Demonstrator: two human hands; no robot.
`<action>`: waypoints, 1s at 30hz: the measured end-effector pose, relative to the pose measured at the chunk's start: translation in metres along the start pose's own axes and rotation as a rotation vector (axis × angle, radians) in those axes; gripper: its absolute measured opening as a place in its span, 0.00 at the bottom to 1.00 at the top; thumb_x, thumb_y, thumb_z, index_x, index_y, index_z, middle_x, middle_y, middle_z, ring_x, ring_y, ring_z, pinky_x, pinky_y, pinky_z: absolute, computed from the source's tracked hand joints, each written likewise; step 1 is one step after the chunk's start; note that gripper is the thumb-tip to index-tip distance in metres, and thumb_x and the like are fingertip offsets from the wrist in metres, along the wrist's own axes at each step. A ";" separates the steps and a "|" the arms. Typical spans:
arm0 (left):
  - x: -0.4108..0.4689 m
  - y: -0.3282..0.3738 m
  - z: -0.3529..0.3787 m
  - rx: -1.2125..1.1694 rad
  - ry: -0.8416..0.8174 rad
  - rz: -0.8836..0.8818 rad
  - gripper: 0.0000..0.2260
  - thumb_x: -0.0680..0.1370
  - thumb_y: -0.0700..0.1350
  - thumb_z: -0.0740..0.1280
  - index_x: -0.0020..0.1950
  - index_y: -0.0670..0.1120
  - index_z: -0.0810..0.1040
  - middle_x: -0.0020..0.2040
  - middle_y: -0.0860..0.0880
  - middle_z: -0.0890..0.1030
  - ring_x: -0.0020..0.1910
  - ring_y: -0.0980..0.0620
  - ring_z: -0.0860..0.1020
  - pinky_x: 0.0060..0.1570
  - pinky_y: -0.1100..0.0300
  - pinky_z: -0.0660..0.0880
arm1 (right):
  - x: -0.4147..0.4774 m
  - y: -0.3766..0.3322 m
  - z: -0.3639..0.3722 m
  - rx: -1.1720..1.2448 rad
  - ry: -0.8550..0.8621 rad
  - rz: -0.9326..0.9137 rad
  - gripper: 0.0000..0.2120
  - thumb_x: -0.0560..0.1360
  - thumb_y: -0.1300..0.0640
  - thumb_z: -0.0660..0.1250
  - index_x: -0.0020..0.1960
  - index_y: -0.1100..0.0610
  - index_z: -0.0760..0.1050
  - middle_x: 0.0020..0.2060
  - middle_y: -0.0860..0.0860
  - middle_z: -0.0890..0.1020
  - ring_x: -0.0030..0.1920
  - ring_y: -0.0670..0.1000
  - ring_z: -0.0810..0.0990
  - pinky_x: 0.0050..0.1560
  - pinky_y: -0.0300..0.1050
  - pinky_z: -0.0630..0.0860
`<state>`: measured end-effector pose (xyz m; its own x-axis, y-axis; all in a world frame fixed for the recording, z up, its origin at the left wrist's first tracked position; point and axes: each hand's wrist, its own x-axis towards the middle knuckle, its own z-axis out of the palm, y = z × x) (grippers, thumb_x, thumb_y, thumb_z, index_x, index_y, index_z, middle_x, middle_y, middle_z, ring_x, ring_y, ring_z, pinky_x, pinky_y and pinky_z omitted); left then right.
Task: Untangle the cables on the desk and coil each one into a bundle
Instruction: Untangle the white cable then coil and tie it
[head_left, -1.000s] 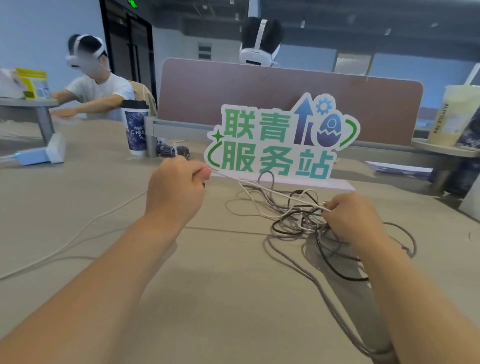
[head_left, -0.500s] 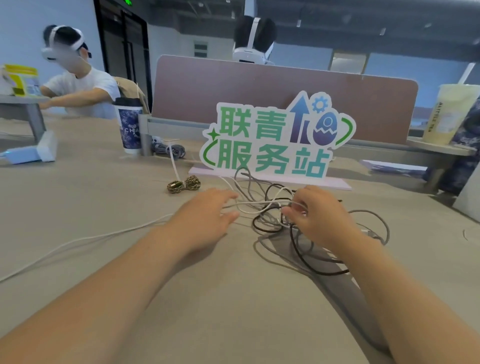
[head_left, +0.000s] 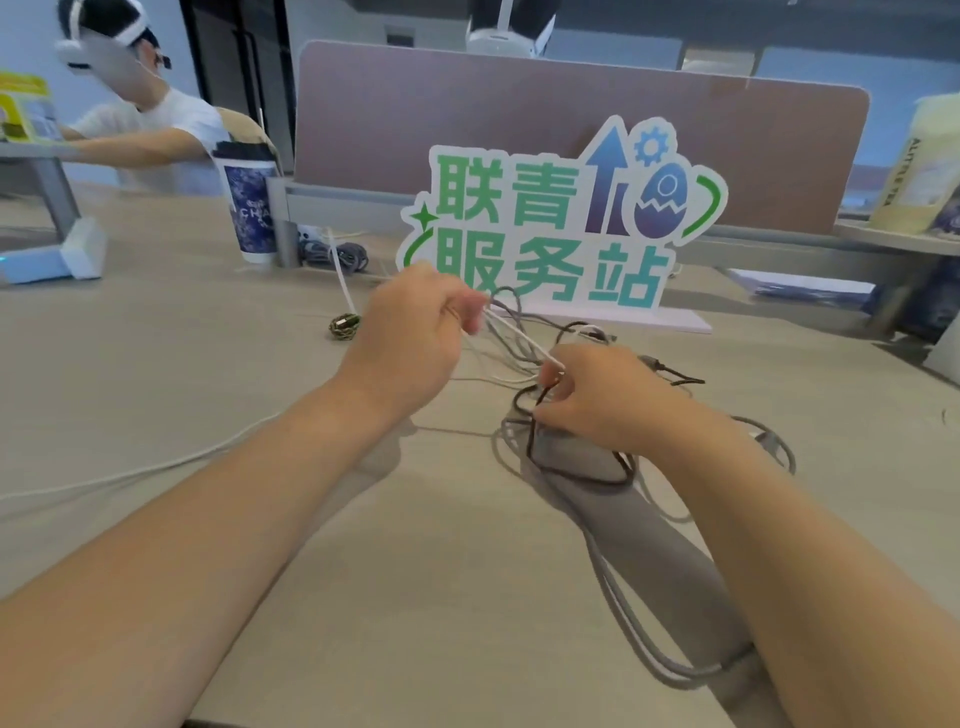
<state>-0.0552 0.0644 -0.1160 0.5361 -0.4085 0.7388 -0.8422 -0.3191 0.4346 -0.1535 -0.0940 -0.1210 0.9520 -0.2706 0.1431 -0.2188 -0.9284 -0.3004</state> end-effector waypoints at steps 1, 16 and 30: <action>0.004 -0.004 -0.006 0.014 0.078 -0.036 0.12 0.76 0.41 0.57 0.35 0.48 0.76 0.42 0.47 0.75 0.42 0.51 0.71 0.41 0.62 0.60 | 0.002 0.006 -0.002 -0.041 0.044 0.056 0.09 0.73 0.50 0.68 0.49 0.53 0.74 0.43 0.50 0.78 0.43 0.51 0.74 0.40 0.43 0.68; -0.006 -0.047 0.011 0.411 -0.554 -0.301 0.09 0.80 0.40 0.59 0.47 0.42 0.78 0.52 0.43 0.80 0.53 0.43 0.76 0.52 0.54 0.71 | -0.007 0.035 -0.015 0.040 0.063 0.088 0.19 0.70 0.68 0.63 0.55 0.51 0.78 0.48 0.48 0.76 0.48 0.49 0.73 0.46 0.40 0.69; -0.004 -0.005 0.000 -0.083 -0.037 0.293 0.10 0.77 0.40 0.63 0.39 0.46 0.82 0.35 0.53 0.77 0.37 0.58 0.72 0.40 0.73 0.65 | 0.004 0.064 -0.015 -0.066 0.737 0.301 0.13 0.75 0.48 0.66 0.54 0.55 0.80 0.49 0.55 0.75 0.49 0.58 0.74 0.42 0.45 0.68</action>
<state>-0.0529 0.0671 -0.1211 0.2702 -0.5040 0.8203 -0.9623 -0.1128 0.2476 -0.1666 -0.1586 -0.1254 0.4683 -0.5896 0.6581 -0.4786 -0.7953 -0.3720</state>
